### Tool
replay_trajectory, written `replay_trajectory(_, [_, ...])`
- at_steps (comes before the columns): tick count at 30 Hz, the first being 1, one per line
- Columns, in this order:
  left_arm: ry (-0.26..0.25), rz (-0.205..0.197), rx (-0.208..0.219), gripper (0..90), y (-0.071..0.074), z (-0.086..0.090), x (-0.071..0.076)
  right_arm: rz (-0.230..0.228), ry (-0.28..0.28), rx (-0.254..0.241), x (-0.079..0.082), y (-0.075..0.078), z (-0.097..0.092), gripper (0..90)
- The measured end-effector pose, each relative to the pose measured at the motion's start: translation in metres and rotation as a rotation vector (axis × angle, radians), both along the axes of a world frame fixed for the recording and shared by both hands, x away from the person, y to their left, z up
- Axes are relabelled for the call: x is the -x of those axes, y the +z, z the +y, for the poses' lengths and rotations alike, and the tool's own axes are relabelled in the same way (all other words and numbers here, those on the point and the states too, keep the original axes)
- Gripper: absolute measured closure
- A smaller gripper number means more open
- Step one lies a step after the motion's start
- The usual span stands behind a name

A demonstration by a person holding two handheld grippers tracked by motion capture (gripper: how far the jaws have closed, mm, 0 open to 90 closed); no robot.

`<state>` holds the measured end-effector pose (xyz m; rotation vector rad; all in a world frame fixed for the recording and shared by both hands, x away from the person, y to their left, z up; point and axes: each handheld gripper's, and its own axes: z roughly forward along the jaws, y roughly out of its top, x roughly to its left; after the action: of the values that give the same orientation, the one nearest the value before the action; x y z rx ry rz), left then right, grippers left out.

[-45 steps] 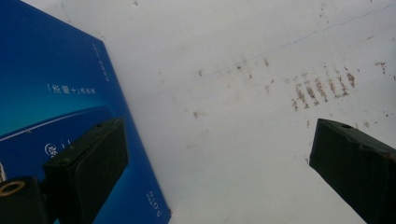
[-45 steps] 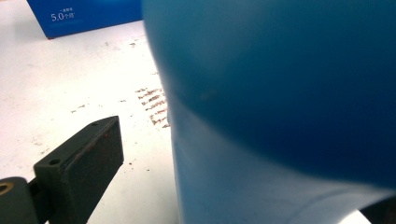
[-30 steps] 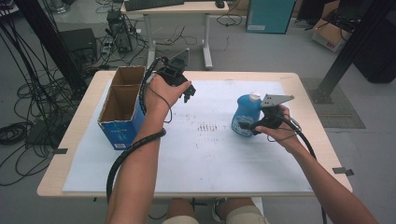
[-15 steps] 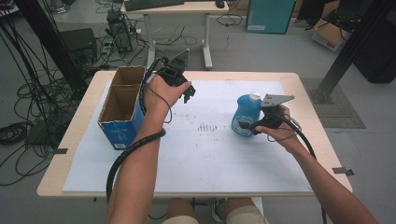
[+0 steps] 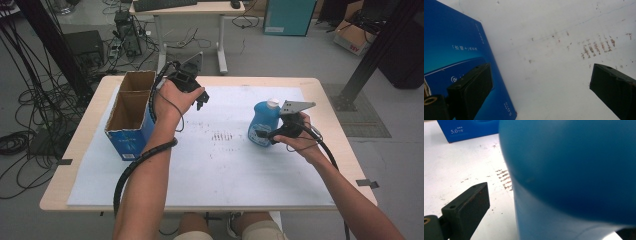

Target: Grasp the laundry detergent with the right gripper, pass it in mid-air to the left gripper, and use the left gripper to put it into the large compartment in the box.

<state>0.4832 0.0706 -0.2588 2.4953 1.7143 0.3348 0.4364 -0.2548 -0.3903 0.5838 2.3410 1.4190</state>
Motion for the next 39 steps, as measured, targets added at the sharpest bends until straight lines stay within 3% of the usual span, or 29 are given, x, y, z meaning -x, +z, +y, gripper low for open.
replay_trajectory(3, [0.002,0.001,0.001,5.0,0.0,0.0004,0.0,0.006,-0.006,-0.001,0.0006,0.0,0.0002,3.2])
replay_trajectory(10, [0.002,0.002,0.002,5.0,-0.0008,0.0014,0.0007,0.01,-0.023,-0.006,-0.0008,-0.0011,-0.001,20.7])
replay_trajectory(22, [0.001,0.0,0.002,5.0,-0.0011,0.0041,0.0012,0.001,-0.012,0.012,-0.0034,-0.0045,-0.0008,37.4])
replay_trajectory(39, [0.008,-0.01,0.004,5.0,0.0014,0.0049,0.0038,0.008,-0.017,0.012,-0.0031,-0.0054,-0.0017,41.7])
